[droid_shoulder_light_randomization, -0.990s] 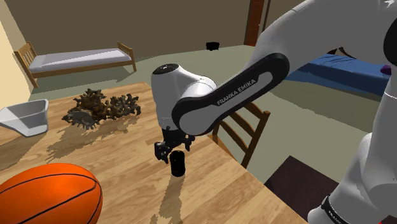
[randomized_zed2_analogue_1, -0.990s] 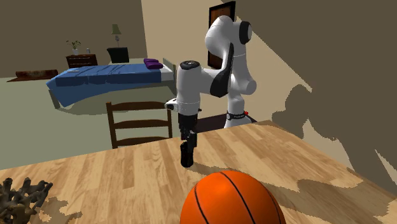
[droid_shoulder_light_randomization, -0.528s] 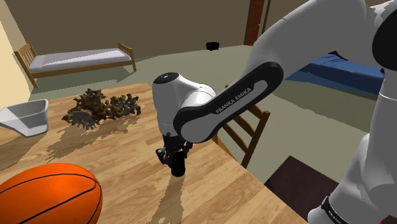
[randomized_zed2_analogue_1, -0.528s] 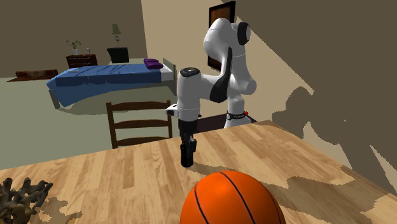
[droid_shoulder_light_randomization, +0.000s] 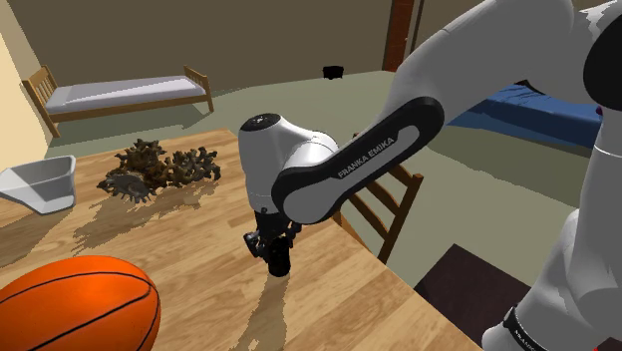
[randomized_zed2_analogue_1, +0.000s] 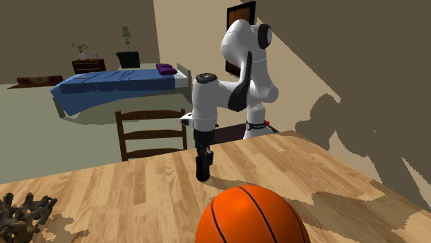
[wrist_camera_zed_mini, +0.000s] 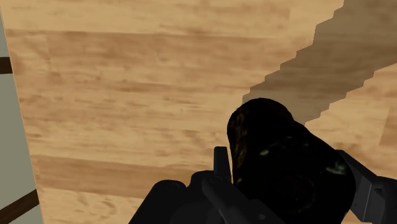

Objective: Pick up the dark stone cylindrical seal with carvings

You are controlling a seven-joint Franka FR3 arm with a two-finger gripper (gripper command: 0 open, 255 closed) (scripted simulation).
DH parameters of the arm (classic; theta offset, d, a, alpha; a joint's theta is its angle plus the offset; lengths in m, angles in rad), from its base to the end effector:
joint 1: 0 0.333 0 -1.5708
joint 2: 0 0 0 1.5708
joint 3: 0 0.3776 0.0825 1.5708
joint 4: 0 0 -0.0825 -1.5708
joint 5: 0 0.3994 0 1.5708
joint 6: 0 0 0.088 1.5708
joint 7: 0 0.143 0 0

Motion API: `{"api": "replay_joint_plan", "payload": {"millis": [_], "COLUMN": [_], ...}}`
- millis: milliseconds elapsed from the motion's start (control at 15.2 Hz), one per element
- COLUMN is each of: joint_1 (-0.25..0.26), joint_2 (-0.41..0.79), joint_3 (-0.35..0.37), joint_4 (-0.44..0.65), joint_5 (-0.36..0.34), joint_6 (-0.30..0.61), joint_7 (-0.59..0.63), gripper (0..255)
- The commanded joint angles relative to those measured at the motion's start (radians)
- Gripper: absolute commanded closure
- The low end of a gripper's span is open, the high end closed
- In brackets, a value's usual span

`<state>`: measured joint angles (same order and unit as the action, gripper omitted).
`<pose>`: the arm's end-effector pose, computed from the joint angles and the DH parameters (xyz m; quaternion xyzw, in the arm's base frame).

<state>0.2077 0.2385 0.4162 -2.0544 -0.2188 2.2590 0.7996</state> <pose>0.5042 0.3391 0.3442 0.9991 -0.0228 0.0207 0.0300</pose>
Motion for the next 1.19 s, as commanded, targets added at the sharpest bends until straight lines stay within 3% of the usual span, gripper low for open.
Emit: {"api": "replay_joint_plan", "payload": {"millis": [0,1122], "joint_1": [0.0,-0.014], "joint_2": [0.002,-0.102], "joint_3": [-0.001,0.017], "joint_4": [0.0,0.087], "joint_5": [-0.001,0.07], "joint_6": [-0.001,-0.178], "joint_7": [0.0,-0.057], "gripper": [255,255]}}
